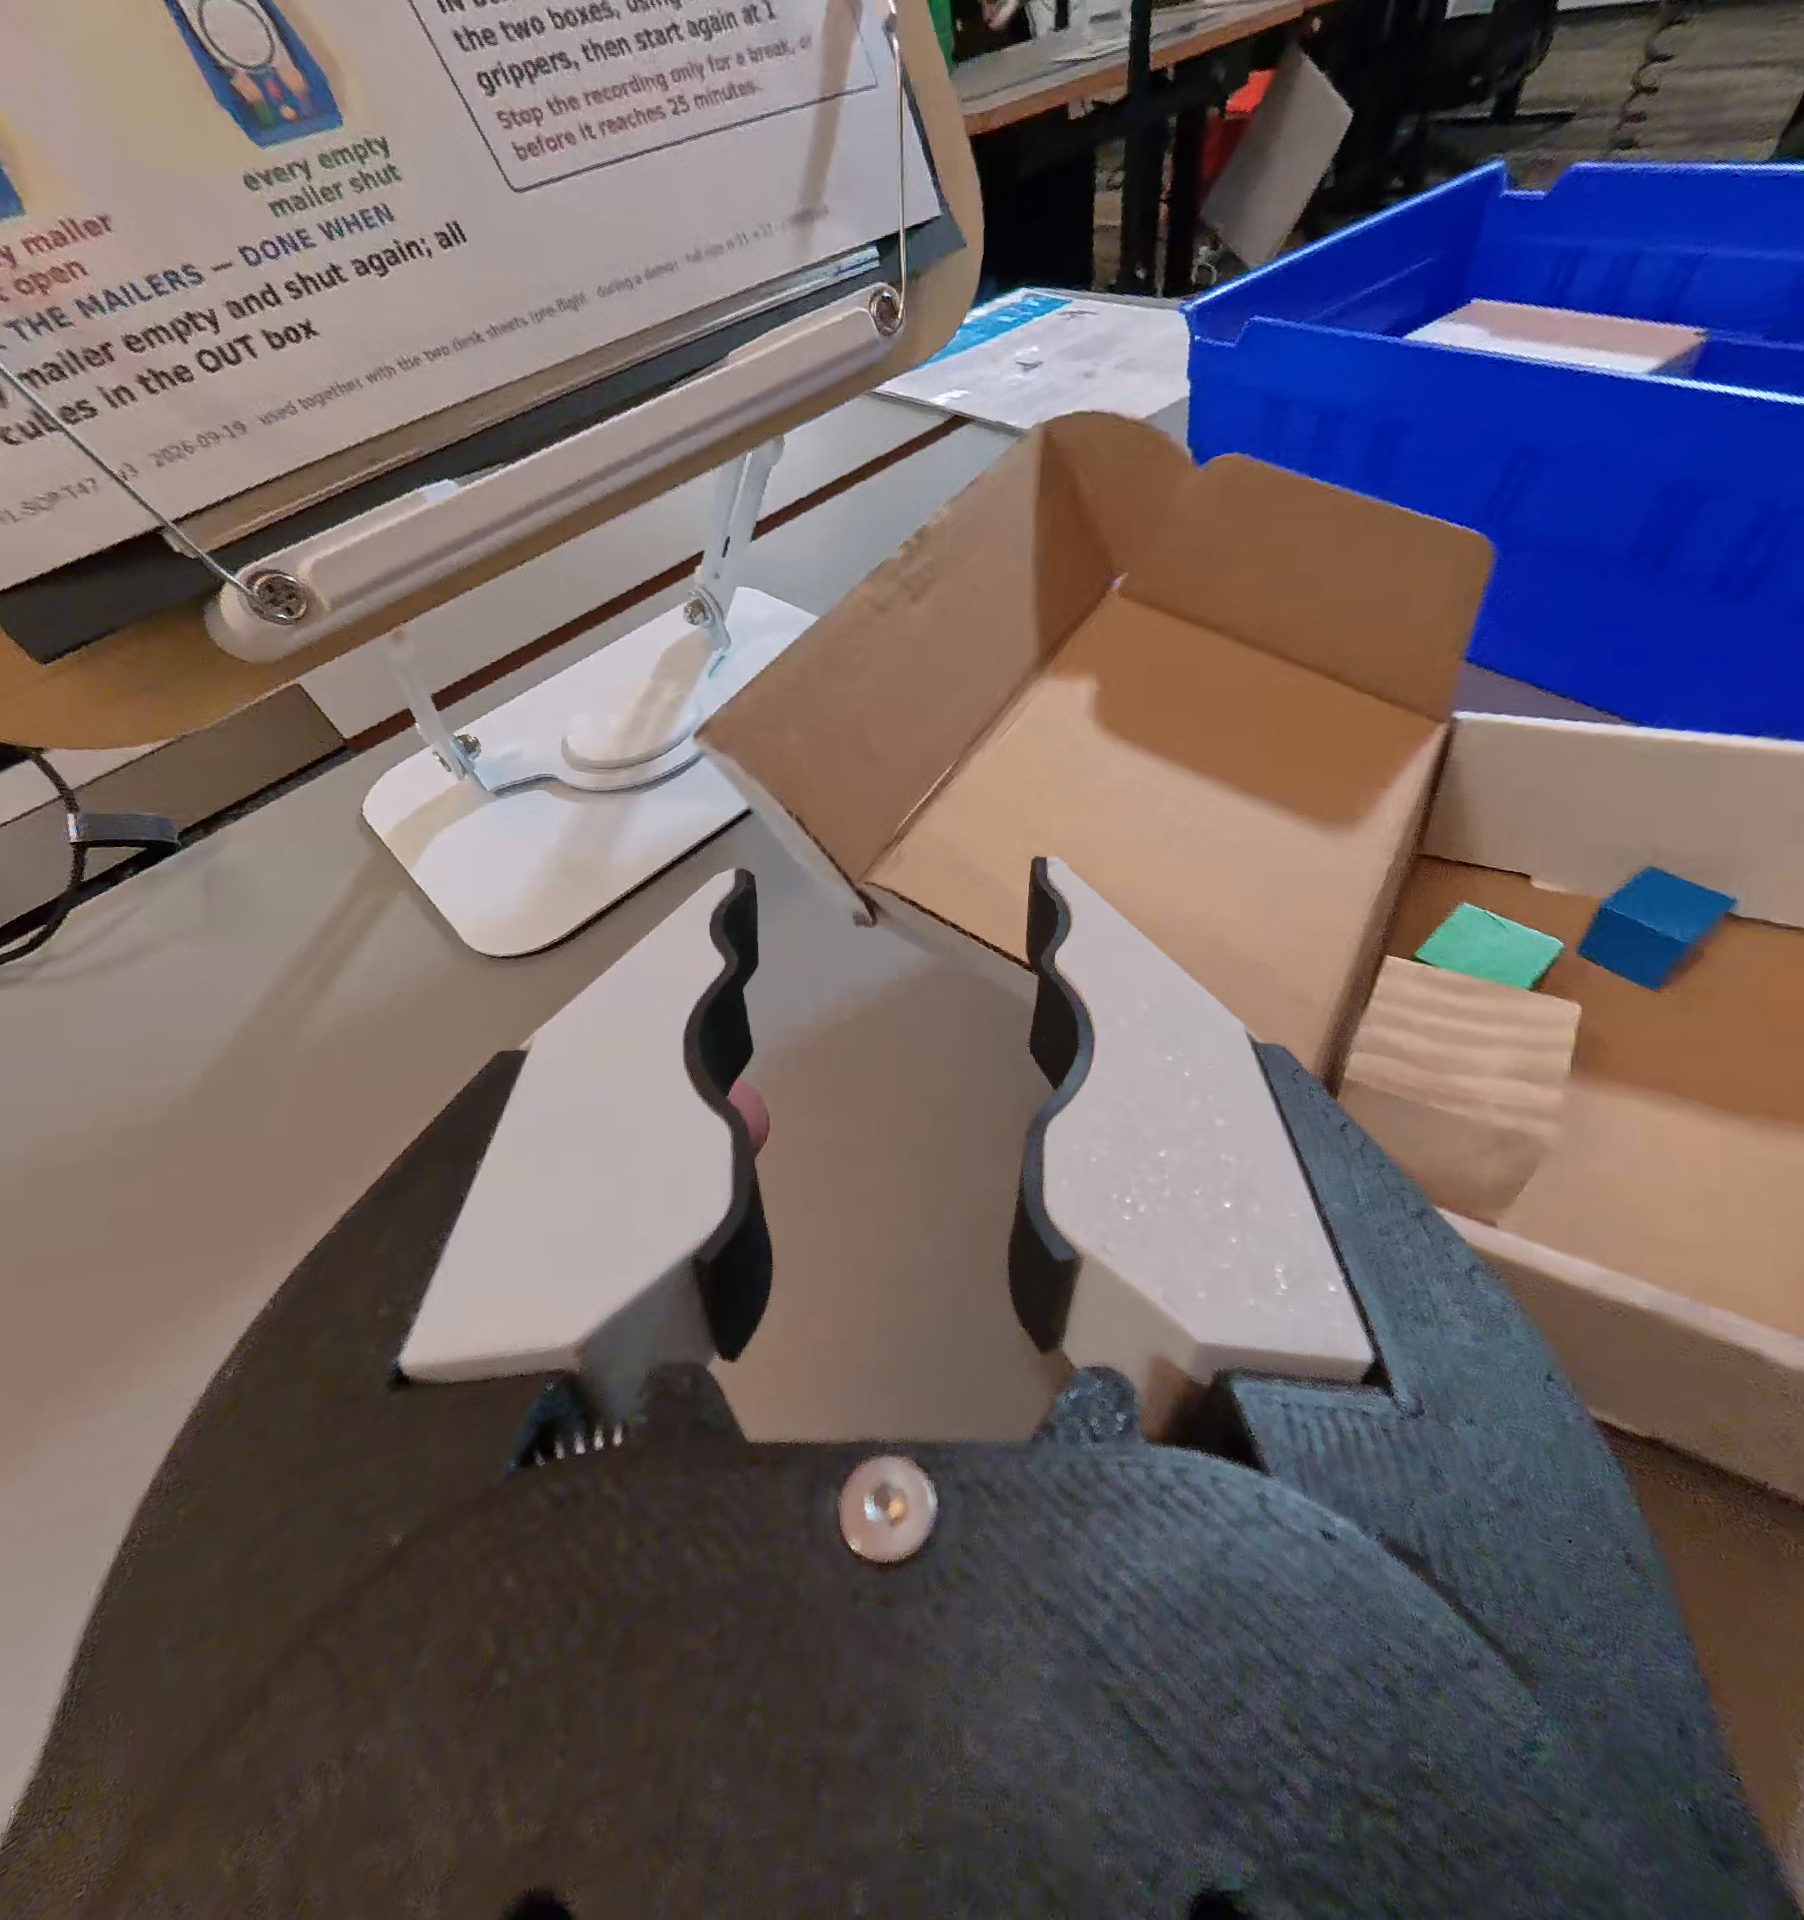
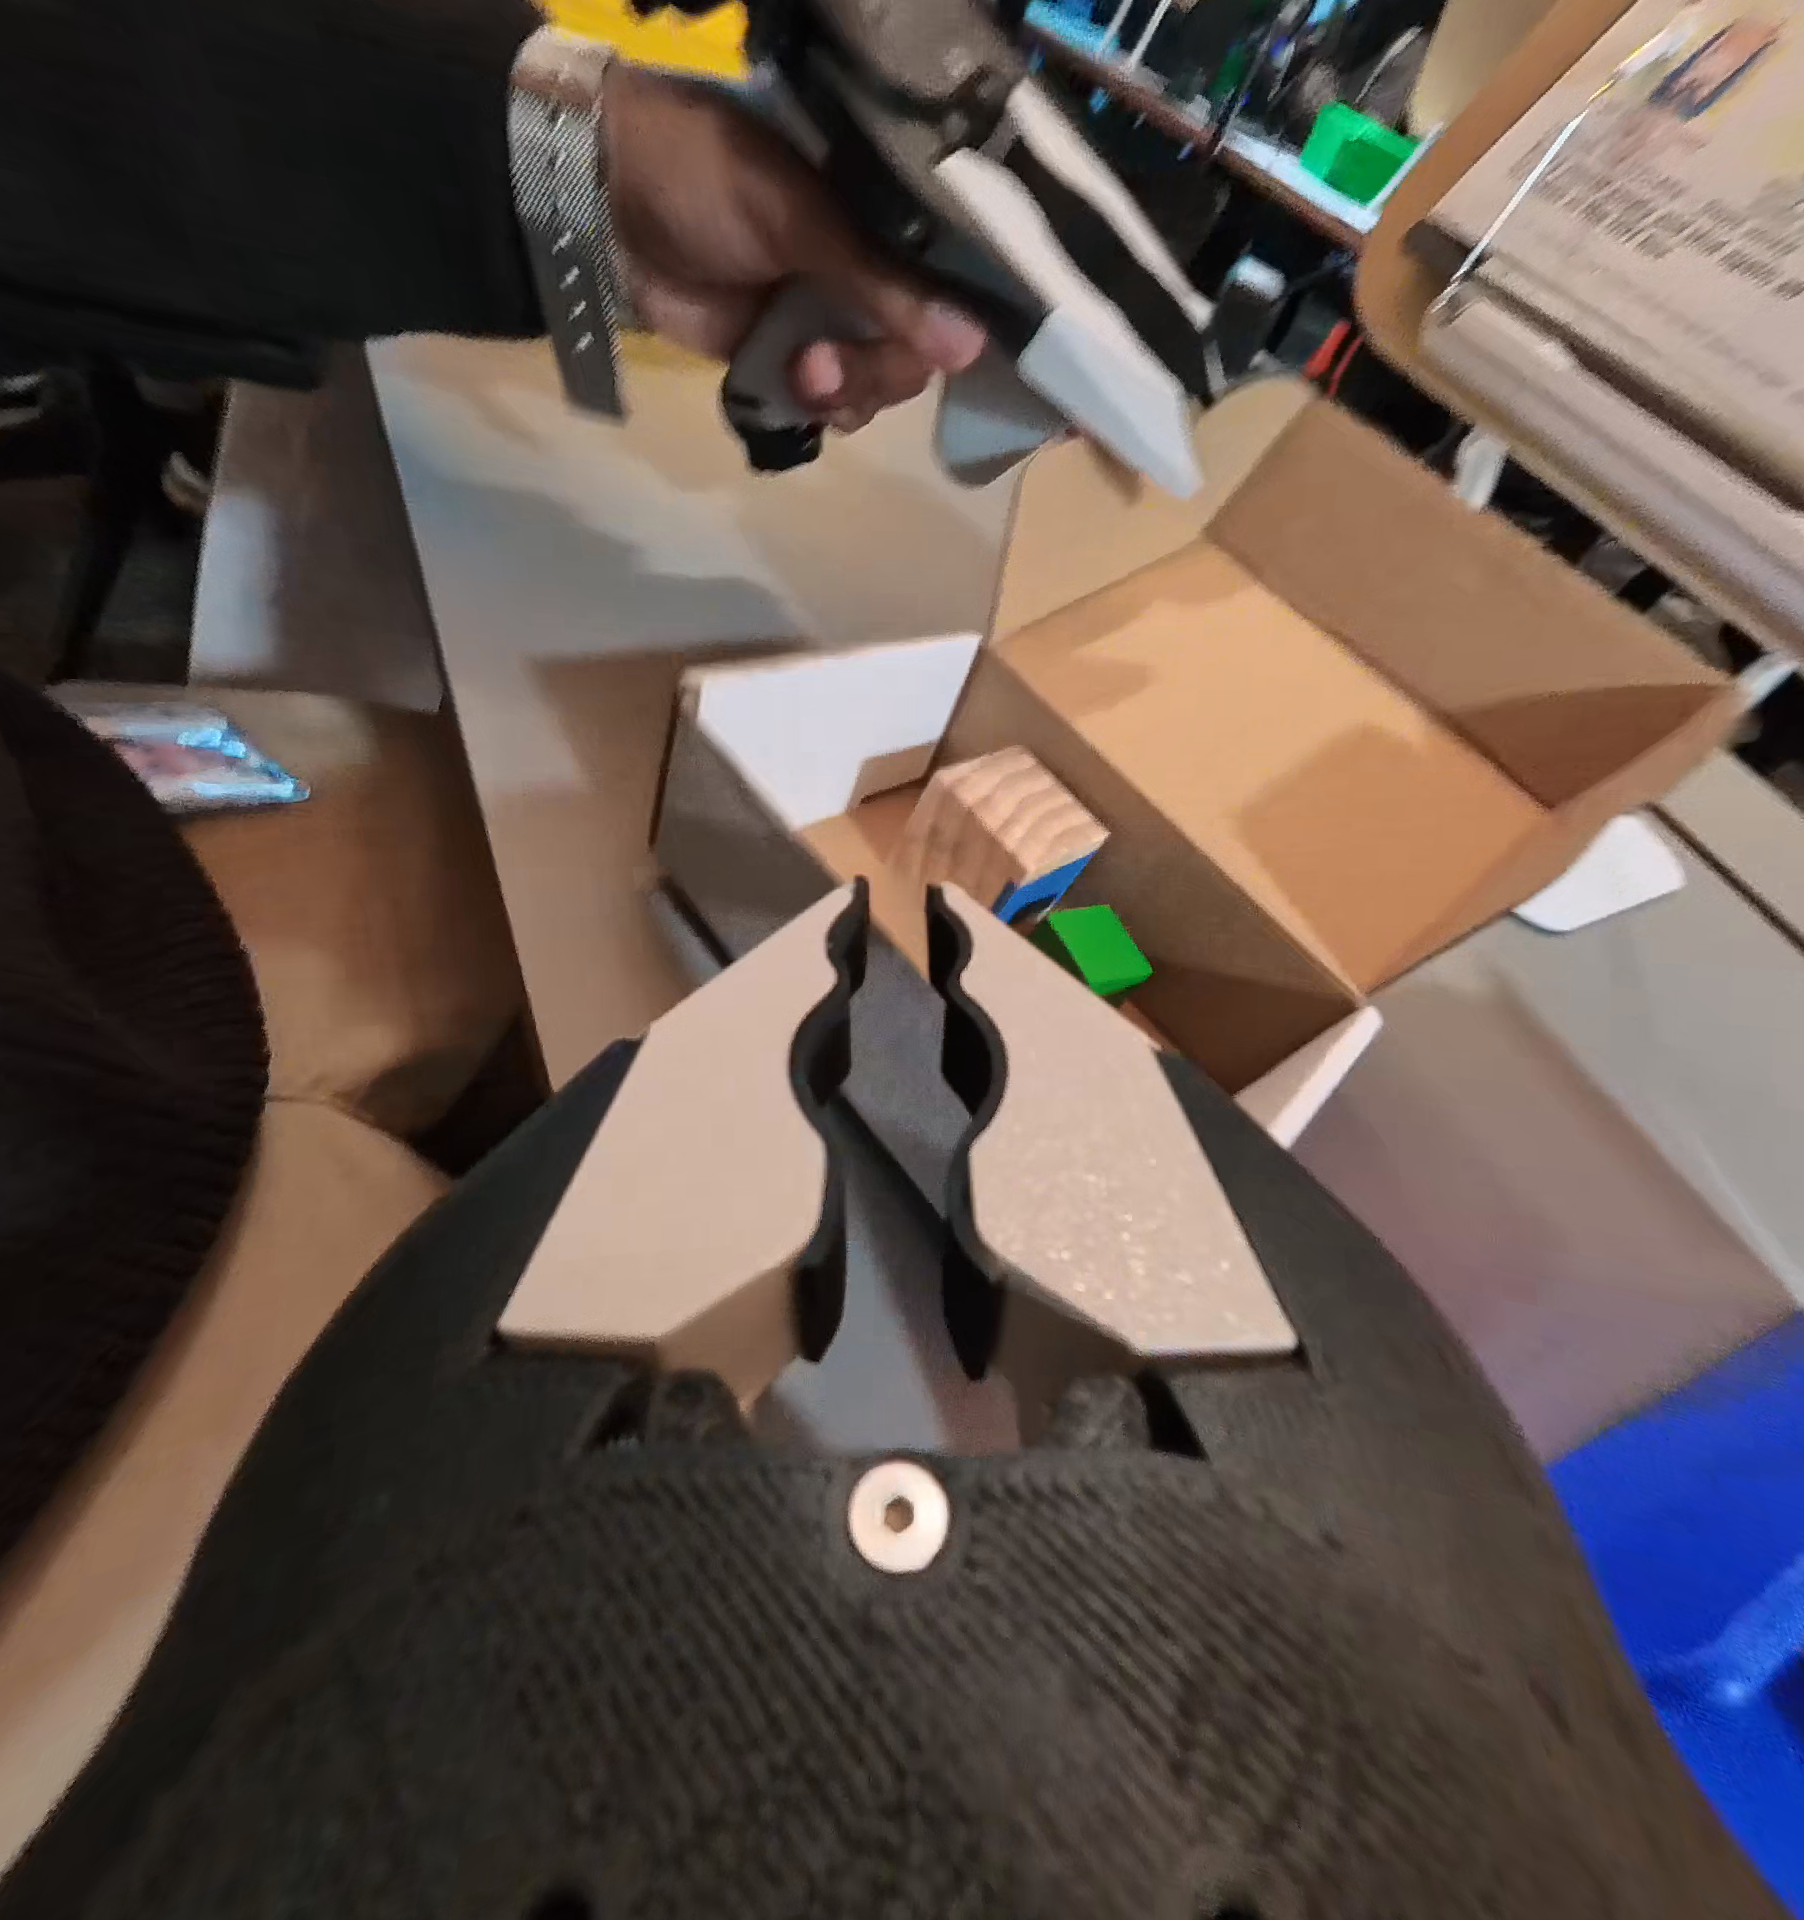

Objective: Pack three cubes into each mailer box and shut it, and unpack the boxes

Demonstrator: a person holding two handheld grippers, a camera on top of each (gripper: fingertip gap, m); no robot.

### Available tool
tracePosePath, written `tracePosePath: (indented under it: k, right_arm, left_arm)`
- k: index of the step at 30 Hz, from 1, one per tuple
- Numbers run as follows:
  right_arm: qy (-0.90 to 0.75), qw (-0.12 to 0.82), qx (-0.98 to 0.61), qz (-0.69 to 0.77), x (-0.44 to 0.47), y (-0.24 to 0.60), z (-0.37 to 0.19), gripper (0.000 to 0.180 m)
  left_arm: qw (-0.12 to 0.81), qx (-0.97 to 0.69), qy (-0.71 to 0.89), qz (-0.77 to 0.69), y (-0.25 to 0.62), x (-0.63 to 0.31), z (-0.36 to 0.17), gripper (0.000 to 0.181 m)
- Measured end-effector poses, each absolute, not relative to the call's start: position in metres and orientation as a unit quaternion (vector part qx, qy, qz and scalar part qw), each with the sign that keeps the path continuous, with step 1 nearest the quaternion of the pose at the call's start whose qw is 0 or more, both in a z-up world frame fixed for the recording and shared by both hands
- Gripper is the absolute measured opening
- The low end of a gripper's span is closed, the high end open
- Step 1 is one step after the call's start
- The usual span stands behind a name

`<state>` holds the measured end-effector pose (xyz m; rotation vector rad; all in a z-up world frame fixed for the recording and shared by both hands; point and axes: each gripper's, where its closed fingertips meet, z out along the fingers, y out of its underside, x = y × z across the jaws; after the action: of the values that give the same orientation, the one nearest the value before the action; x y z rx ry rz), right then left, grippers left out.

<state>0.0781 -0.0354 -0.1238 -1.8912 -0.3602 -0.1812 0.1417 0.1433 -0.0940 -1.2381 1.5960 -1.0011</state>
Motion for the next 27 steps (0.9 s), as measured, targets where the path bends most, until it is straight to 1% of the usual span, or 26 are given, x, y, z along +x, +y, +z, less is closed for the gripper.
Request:
tracePosePath:
  k: [2, 7, 10, 13, 15, 16, 19, 22, 25, 27]
  right_arm:
    - [-0.131, 0.593, -0.790, -0.079, 0.083, -0.037, -0.112, 0.011]
    - [-0.048, 0.635, -0.769, -0.051, 0.101, -0.039, -0.090, 0.030]
    - [0.004, 0.637, -0.770, -0.025, 0.108, -0.037, -0.084, 0.036]
    - [0.031, 0.604, -0.797, -0.015, 0.111, -0.030, -0.091, 0.038]
    - [0.032, 0.583, -0.812, -0.004, 0.107, -0.020, -0.096, 0.045]
    - [0.032, 0.572, -0.820, 0.000, 0.105, -0.015, -0.099, 0.045]
    - [0.013, 0.524, -0.851, -0.022, 0.109, 0.000, -0.113, 0.050]
    - [-0.017, 0.475, -0.879, -0.036, 0.114, 0.014, -0.125, 0.047]
    - [-0.026, 0.418, -0.908, -0.006, 0.113, 0.024, -0.142, 0.047]
    - [-0.034, 0.377, -0.926, -0.015, 0.118, 0.027, -0.154, 0.042]
  left_arm:
    - [0.432, -0.493, 0.636, -0.407, 0.139, 0.135, -0.090, 0.058]
    - [0.442, -0.508, 0.606, -0.424, 0.132, 0.121, -0.083, 0.068]
    - [0.449, -0.521, 0.585, -0.430, 0.130, 0.105, -0.085, 0.071]
    - [0.457, -0.526, 0.571, -0.433, 0.129, 0.092, -0.088, 0.072]
    - [0.464, -0.521, 0.570, -0.433, 0.127, 0.088, -0.089, 0.075]
    - [0.465, -0.515, 0.570, -0.440, 0.125, 0.086, -0.087, 0.075]
    - [0.461, -0.505, 0.566, -0.460, 0.121, 0.078, -0.087, 0.077]
    - [0.447, -0.511, 0.556, -0.480, 0.119, 0.070, -0.088, 0.077]
    - [0.436, -0.514, 0.552, -0.491, 0.120, 0.064, -0.091, 0.077]
    - [0.434, -0.517, 0.550, -0.492, 0.121, 0.060, -0.093, 0.078]
